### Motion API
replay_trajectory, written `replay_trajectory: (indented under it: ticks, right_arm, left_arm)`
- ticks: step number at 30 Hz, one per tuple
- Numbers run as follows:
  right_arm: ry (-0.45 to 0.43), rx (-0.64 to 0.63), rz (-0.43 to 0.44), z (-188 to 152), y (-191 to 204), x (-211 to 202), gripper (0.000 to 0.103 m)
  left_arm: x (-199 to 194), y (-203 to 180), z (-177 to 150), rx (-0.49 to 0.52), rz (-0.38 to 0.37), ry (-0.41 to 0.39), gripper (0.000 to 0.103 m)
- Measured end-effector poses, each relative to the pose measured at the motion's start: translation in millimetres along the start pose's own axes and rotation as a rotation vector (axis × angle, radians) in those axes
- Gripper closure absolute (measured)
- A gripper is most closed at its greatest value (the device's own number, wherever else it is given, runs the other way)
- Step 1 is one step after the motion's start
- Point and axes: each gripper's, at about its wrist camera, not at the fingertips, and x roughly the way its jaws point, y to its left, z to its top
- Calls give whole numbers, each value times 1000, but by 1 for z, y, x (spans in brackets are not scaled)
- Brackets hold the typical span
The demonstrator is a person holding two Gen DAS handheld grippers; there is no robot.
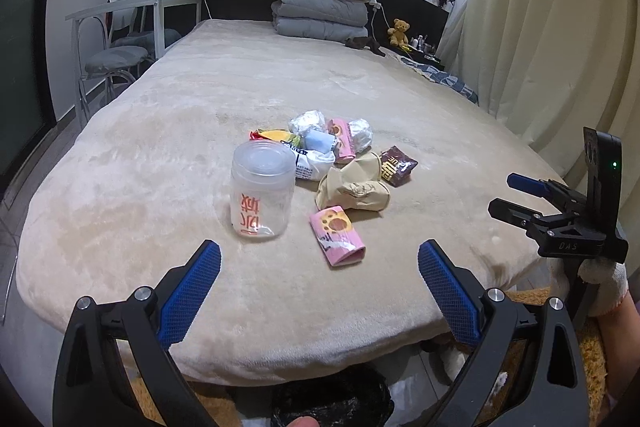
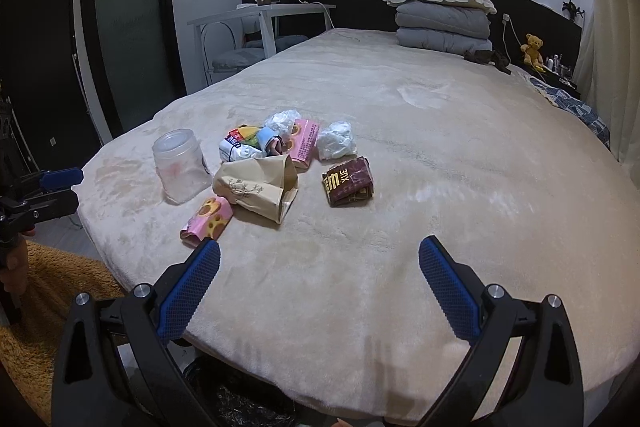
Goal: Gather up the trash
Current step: 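Grasp the clear plastic cup with the left tool while the right tool grasps the red XUE box, then carry the cup and the XUE box down over the black trash bin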
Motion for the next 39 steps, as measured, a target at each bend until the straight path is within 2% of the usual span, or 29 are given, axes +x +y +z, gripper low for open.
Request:
replay_trajectory:
  ticks: [10, 18, 22, 24, 27, 29, 31, 39]
  right_arm:
    - [131, -30, 46, 33, -26, 75, 4]
    - [206, -41, 36, 54, -36, 137, 4]
    - [239, -47, 31, 58, -39, 163, 8]
    - [248, -55, 29, 58, -39, 172, 15]
    - [262, -63, 25, 59, -39, 182, 30]
    - [277, -70, 30, 59, -40, 187, 37]
    - [281, -70, 35, 58, -41, 189, 49]
    - [260, -89, 20, 58, -40, 178, 50]
  left_arm:
    - [60, 23, 35, 70, 35, 115, 8]
    - [112, 36, 51, 129, 42, 213, 8]
    - [130, 39, 54, 157, 52, 250, 19]
    - [138, 41, 54, 156, 52, 266, 22]
    - [145, 41, 54, 168, 67, 283, 39]
    - [147, 43, 55, 168, 67, 287, 41]
    - [148, 43, 56, 168, 67, 286, 42]
    - [140, 37, 57, 183, 69, 263, 44]
